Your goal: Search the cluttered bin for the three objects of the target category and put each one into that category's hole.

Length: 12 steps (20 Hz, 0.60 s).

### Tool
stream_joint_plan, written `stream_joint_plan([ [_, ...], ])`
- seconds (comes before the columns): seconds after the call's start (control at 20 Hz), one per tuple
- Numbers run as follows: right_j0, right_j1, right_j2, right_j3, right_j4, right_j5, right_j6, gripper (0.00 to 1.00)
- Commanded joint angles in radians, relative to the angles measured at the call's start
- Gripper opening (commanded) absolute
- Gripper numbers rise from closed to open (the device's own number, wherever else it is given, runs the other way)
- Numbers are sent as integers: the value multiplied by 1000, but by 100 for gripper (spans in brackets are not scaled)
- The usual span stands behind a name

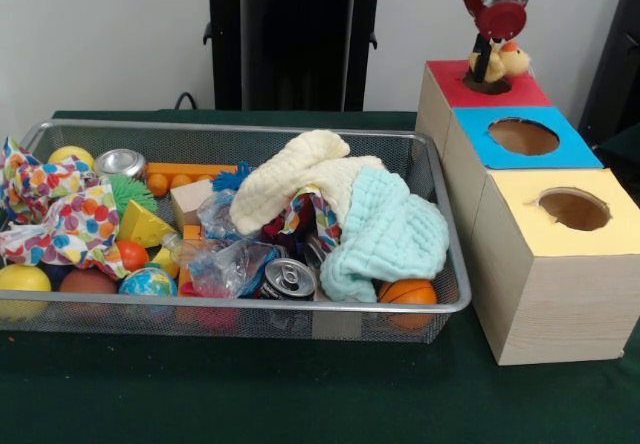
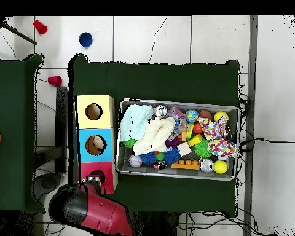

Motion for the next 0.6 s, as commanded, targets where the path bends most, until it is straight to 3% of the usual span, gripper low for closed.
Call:
stream_joint_plan([
  [0.05, -35, 12, 43, 55, 25, -72, 145, 0],
  [0.25, -41, 22, 53, 50, 21, -83, 137, 0],
  [0.5, -53, 39, 13, 23, -9, -48, 102, 0],
  [0.6, -84, 38, 11, 20, -29, -42, 65, 0],
])
